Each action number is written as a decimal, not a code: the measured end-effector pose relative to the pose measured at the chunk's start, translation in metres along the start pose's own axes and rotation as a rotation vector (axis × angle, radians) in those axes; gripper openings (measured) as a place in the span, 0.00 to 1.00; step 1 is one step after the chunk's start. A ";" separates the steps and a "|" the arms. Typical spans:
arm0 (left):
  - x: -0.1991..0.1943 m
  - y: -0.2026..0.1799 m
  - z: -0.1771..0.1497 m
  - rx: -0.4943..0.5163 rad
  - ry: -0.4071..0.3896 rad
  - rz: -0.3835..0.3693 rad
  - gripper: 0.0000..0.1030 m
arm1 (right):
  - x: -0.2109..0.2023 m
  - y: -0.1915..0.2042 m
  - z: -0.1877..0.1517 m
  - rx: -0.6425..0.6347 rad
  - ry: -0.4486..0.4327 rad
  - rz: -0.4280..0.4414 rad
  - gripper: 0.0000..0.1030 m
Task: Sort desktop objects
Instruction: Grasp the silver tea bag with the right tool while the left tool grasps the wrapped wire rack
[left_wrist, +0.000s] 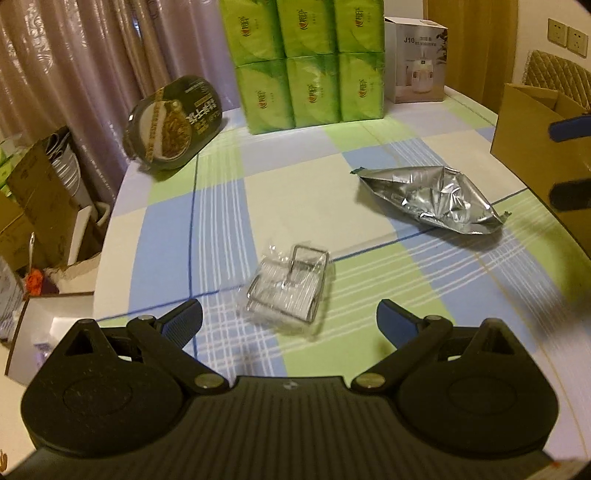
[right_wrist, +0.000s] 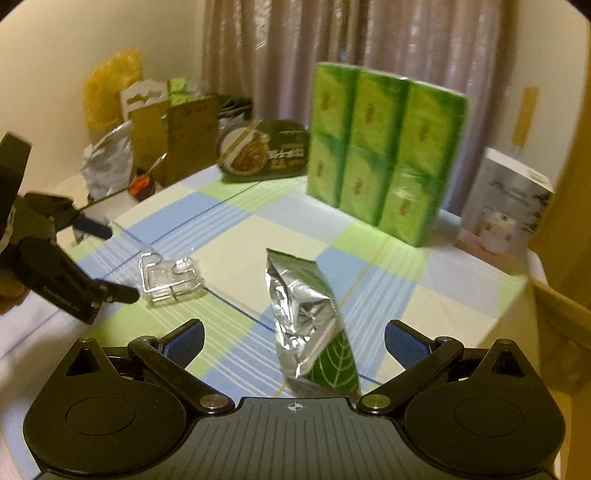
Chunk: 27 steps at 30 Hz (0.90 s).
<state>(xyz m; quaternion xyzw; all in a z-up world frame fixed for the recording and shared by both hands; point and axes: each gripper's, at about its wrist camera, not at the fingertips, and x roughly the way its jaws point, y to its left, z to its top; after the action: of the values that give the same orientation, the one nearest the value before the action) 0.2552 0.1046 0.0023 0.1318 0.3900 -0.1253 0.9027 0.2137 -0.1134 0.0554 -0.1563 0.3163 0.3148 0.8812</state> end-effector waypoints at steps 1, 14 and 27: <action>0.004 0.000 0.001 0.006 0.003 0.000 0.96 | 0.006 -0.001 0.001 -0.010 0.013 0.007 0.98; 0.033 0.013 0.011 0.017 0.001 0.010 0.94 | 0.093 -0.018 0.012 -0.060 0.177 0.055 0.98; 0.057 0.015 0.011 0.008 0.034 -0.021 0.80 | 0.132 -0.023 0.002 -0.107 0.251 0.064 0.89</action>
<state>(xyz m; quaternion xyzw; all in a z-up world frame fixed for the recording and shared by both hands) 0.3054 0.1075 -0.0306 0.1334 0.4061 -0.1341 0.8940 0.3090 -0.0698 -0.0276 -0.2309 0.4116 0.3369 0.8147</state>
